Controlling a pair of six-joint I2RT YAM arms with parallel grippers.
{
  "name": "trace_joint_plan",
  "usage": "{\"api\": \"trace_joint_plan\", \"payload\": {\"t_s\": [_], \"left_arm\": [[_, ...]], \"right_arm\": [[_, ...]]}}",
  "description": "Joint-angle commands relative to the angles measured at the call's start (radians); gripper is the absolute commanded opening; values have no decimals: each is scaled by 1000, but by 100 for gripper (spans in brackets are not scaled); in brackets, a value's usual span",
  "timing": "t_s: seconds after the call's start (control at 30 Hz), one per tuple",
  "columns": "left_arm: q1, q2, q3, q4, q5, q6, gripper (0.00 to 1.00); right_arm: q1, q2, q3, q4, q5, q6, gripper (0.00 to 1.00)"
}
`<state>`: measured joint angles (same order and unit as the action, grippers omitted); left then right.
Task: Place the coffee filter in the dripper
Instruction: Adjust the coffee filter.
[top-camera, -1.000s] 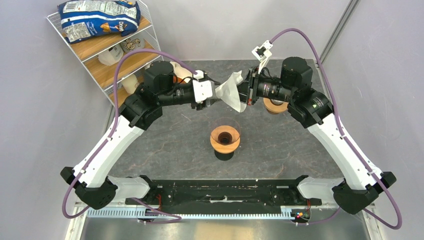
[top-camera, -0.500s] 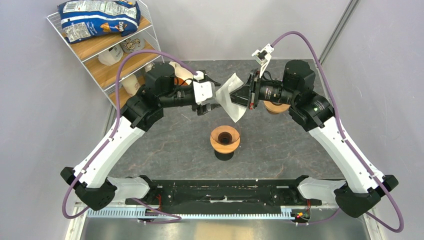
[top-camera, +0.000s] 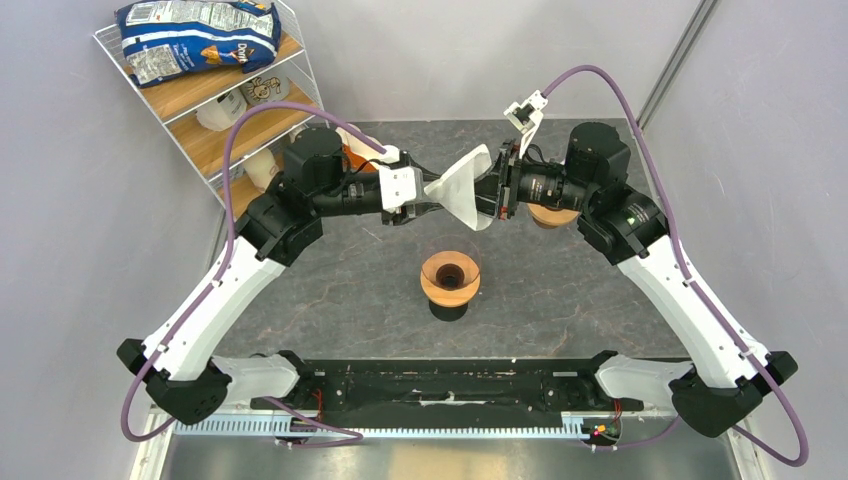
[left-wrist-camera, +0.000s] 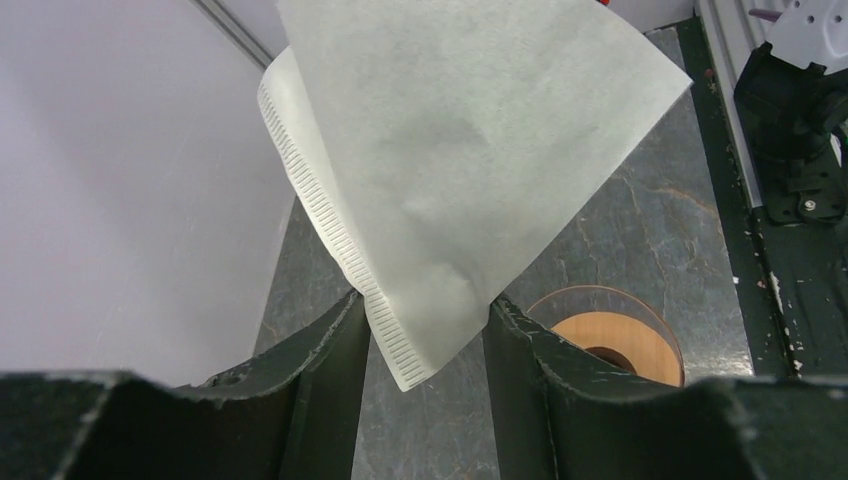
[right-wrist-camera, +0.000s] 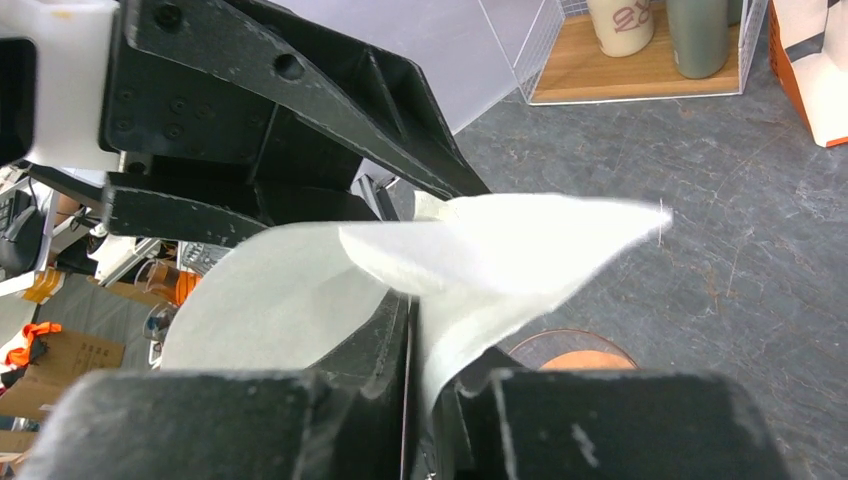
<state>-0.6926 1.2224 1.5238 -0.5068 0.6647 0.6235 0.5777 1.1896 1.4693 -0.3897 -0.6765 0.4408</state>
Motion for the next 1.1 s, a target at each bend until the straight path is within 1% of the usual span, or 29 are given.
{"api": "trace_joint_plan", "payload": {"t_s": [0.0,0.03,0.1,0.17,0.33,0.4,0.43,0.5,0.6,0.63,0.77,0.9,1.0,1.07], "left_arm": [[-2,-29,-1,86,44,-39,51],[-3,-28,-2,91,45,-44,51],[-2,-31,-5,106,52,-51,51],[-2,-33,-5,110,75,-54,49],[-2,-38,-15,109,114,-78,49],[-2,-41,-25,118,114,-94,49],[-3,-39,-27,119,120,-105,48],[-3,-36,-26,118,148,-119,48],[-2,-34,-20,110,171,-134,48],[-3,-33,-19,104,178,-134,48],[-2,-26,-12,97,198,-163,47],[-5,-18,-7,112,220,-193,49],[-9,-18,-10,116,216,-188,49],[-8,-19,-10,114,217,-188,51]], "right_arm": [[1,-18,-6,7,6,-18,21],[1,-17,-6,7,6,-15,24],[0,-13,-6,7,-5,-12,33],[1,-10,-7,6,-8,-18,46],[1,-8,-4,4,0,-38,63],[1,-11,-6,13,-6,-57,67],[0,-12,-11,26,-17,-68,72],[0,-13,-14,36,-13,-94,85],[1,-17,-14,31,-2,-162,95],[1,-19,-14,26,11,-184,97],[1,-19,-16,29,30,-225,97],[1,-3,-12,50,46,-181,90],[1,-3,-22,72,95,-150,89],[0,-7,-29,92,112,-137,87]]}}
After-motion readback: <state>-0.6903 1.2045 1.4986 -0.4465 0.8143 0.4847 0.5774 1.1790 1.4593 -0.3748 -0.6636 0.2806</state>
